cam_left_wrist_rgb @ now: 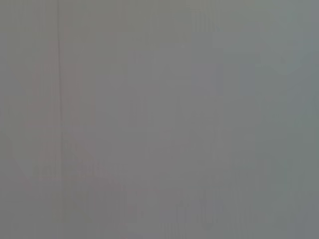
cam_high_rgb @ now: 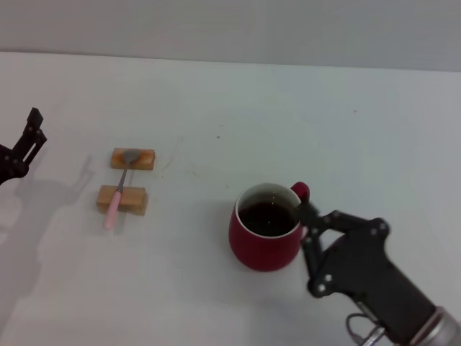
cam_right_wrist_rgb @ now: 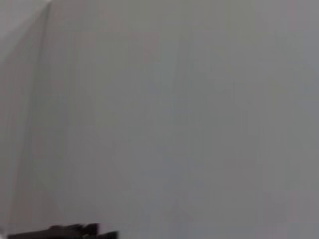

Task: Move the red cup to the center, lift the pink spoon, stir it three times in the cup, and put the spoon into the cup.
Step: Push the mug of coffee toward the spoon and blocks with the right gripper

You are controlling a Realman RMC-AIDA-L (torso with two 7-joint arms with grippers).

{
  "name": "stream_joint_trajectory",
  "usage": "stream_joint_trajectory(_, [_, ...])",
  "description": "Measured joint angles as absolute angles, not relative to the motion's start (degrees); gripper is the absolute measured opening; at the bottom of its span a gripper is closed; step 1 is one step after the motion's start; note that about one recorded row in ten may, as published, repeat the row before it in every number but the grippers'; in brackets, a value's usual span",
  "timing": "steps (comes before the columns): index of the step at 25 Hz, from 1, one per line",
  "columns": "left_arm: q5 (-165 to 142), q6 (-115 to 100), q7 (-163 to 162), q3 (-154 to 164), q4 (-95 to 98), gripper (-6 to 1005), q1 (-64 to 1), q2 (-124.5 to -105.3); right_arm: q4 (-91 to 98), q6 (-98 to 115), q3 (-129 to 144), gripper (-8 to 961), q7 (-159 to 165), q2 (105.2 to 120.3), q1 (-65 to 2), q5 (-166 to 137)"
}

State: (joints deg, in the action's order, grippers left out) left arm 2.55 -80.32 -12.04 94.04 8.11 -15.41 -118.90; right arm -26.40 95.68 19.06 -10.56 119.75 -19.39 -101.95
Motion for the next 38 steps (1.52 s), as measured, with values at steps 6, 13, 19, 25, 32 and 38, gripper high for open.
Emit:
stream_joint_trajectory(6, [2.5, -80.3, -12.0, 94.0, 7.9, 833, -15.7, -118.91, -27.8, 91.5, 18.8, -1, -10.2, 119.75, -20.4, -105.5])
stream_joint_trajectory(13, [2.5, -80.3, -12.0, 94.0, 8.0, 831, -15.8, -118.90, -29.1, 87.0, 18.8, 0, -10.2, 119.71, -21.1, -106.2])
stream_joint_trajectory(19, [2.6, -80.3, -12.0, 93.9, 8.1, 829, -15.9, -118.76, -29.7, 84.4, 18.7, 0, -10.1, 119.70, -21.4, -107.6])
stream_joint_trajectory(25, [2.8, -80.3, -12.0, 93.9, 8.2, 827, -15.9, -118.74, -30.8, 81.3, 18.7, 0, -10.0, 119.73, -21.7, -107.7])
stream_joint_trajectory(32, [2.8, -80.3, -12.0, 93.9, 8.1, 825, -15.9, -118.67, -31.1, 79.9, 18.5, 0, -9.8, 119.77, -20.8, -107.5])
stream_joint_trajectory(38, [2.8, -80.4, -12.0, 93.9, 8.2, 823, -15.7, -118.69, -30.1, 79.1, 18.1, 0, -4.0, 119.54, -20.6, -107.6])
